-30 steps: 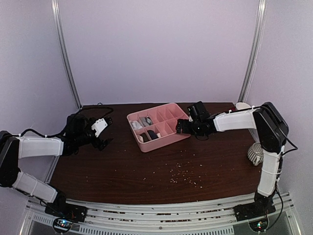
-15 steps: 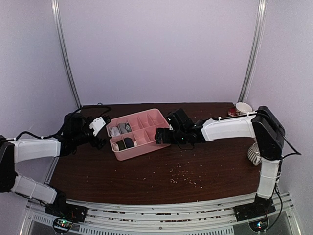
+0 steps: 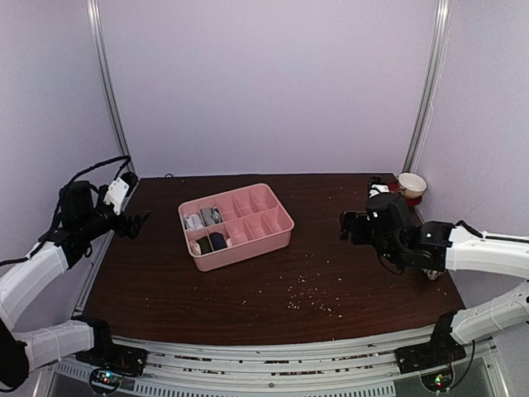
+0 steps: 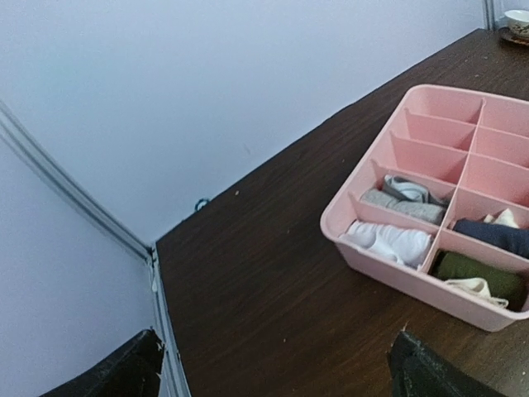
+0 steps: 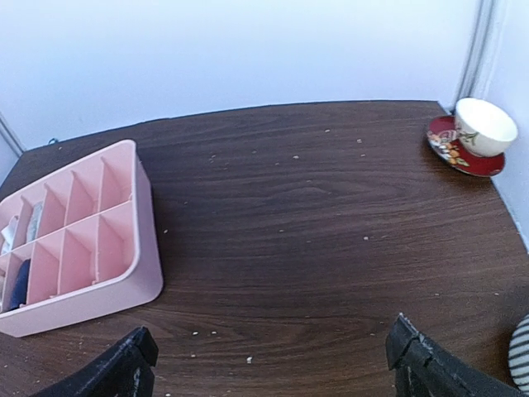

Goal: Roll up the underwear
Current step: Reset both arms

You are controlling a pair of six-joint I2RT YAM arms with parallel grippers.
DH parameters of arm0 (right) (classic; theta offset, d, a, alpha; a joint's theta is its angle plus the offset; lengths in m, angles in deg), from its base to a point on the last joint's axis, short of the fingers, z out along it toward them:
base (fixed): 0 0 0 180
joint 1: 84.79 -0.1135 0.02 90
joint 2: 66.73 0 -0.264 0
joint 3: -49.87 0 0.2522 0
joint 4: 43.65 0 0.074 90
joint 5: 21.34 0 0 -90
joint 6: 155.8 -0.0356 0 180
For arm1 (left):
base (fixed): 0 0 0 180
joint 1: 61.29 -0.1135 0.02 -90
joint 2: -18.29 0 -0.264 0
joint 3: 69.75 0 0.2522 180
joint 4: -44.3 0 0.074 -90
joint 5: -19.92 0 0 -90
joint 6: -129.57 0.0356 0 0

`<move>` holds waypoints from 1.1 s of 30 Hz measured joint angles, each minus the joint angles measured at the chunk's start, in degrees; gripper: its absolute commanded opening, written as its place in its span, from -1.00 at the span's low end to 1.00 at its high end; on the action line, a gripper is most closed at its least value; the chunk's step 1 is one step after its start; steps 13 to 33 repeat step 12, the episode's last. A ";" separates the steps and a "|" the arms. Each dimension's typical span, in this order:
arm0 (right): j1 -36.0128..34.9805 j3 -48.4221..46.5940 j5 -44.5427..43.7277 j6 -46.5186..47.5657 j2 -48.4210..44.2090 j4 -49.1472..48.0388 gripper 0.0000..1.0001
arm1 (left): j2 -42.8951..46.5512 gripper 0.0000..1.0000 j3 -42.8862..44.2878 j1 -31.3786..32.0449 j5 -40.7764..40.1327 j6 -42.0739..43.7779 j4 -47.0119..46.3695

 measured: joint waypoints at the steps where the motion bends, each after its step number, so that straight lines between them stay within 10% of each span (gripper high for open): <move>1: 0.00 1.95 -1.53 0.22 -2.19 -0.26 1.00 | 0.17 0.96 -0.50 -2.23 1.16 -0.52 0.85; 7: 0.00 10.23 -9.27 3.06 -8.50 -2.91 1.00 | -1.27 0.96 -2.93 -11.72 7.06 -3.28 1.75; 33: 0.00 11.21 -11.52 4.44 -7.85 -5.33 1.00 | -6.12 0.96 -5.29 -12.04 7.39 -5.49 -1.60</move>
